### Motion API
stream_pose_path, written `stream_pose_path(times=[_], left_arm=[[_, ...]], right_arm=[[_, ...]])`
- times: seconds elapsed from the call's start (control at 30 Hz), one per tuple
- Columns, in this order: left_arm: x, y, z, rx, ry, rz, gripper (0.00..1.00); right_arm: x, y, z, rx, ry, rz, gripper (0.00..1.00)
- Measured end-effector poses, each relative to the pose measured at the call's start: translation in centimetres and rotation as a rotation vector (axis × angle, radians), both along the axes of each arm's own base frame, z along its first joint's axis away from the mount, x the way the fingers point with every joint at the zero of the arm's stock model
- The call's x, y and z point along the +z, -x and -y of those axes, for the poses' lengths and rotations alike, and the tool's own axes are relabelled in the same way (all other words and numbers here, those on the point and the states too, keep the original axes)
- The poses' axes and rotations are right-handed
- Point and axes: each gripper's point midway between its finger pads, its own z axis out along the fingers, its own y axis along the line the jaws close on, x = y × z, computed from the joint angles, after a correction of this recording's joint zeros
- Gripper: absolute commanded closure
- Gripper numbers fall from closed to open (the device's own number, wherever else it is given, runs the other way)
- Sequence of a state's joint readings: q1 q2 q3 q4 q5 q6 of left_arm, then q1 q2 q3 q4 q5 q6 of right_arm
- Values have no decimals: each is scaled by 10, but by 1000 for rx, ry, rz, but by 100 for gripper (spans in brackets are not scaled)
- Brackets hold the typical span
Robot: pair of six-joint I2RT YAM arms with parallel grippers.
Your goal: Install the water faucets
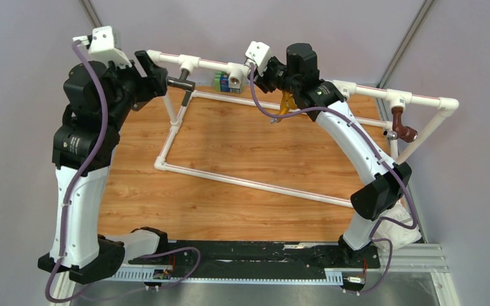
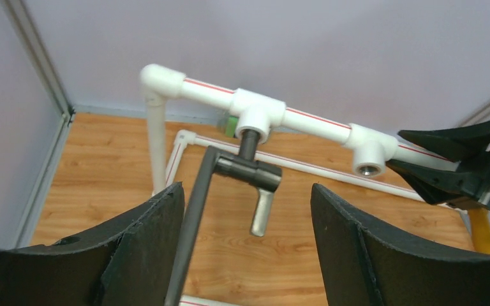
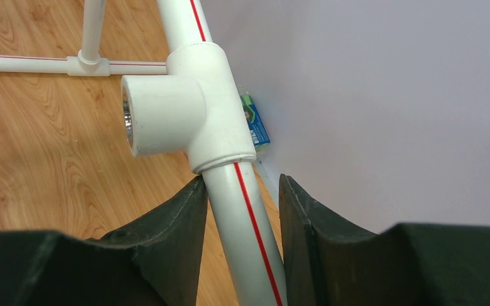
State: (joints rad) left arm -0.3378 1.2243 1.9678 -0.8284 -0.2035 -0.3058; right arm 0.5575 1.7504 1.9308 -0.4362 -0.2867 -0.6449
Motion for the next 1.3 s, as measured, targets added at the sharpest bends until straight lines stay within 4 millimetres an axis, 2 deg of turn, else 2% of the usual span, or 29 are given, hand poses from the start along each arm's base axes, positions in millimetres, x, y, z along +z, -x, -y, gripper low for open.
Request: stream_pose_path(times=[0.13,0.2,0.33,0.43,0.67,0.93,1.3], left_arm=[[-17,0,-28,55,60,-38,21],[-29,-2,-36,56,101,-69,21],[-59,-13,-38,7,217,-135,22],[-75,-22,-35,-37,282,-177,22],[-82,-45,-25,-149,402,-193,22],[-106,-74,-30,-165,456,-245,22],[-119,-93,-23,-236,486,-276,27]], right_arm=[[0,0,0,0,0,0,100],[0,0,0,0,0,1,100],[1,0,0,0,-1,1,100],[0,0,0,1,-1,1,100],[0,1,0,1,-1,2,100],[0,1,0,1,-1,2,100],[0,1,0,1,-1,3,100]])
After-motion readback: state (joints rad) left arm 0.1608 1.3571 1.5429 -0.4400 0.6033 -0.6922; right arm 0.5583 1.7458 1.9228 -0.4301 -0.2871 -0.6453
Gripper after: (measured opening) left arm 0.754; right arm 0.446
